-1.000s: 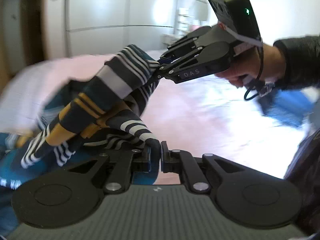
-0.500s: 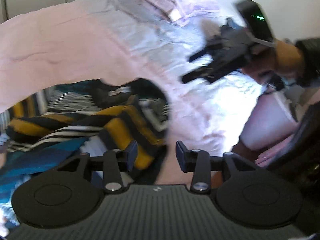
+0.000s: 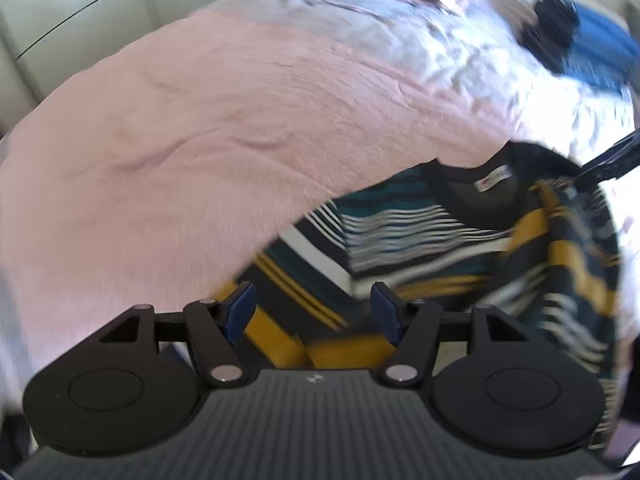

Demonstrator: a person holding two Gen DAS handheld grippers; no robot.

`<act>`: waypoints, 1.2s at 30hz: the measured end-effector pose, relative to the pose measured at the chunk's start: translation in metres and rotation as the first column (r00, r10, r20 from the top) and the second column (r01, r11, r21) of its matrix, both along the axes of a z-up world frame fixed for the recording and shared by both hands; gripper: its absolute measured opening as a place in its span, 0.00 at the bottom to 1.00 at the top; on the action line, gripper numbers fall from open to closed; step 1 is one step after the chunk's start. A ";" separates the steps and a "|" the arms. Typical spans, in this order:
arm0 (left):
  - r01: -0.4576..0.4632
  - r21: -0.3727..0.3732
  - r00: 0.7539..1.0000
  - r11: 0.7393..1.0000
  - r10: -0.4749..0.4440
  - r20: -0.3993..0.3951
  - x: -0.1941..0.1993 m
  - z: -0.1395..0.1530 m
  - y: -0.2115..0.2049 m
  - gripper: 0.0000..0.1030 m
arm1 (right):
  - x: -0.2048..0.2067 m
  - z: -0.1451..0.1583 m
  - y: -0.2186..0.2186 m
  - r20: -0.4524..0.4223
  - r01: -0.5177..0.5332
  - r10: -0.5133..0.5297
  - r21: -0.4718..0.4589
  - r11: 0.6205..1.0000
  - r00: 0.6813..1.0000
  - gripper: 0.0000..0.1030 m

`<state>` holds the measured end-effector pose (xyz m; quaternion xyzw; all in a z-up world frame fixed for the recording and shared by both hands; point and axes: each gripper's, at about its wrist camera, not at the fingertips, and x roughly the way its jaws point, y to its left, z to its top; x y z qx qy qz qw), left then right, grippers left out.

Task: Fold clothes
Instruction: 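Lift the sweater with both grippers and shake it out over the bed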

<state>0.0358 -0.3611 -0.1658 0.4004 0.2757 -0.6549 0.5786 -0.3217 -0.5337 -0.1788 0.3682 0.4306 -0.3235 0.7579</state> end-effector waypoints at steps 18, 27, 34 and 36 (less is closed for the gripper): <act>0.245 0.219 0.960 0.944 -0.268 0.083 0.008 -0.104 -0.097 0.03 | -0.031 -0.040 -0.026 0.060 0.063 -0.072 0.137 0.989 0.996 0.21; -0.048 -0.046 0.987 0.998 0.054 0.153 0.070 0.032 -0.073 0.03 | -0.037 0.065 -0.118 0.120 -0.061 0.070 -0.079 0.995 0.990 0.03; -0.316 -0.044 0.925 0.948 0.318 0.208 0.103 0.021 -0.108 0.19 | 0.061 0.078 -0.180 0.074 -0.249 0.287 -0.324 0.913 0.955 0.04; -0.307 -0.050 0.932 0.950 0.311 0.185 0.093 0.018 -0.098 0.25 | 0.081 0.072 -0.177 0.015 -0.283 0.307 -0.351 0.892 0.952 0.24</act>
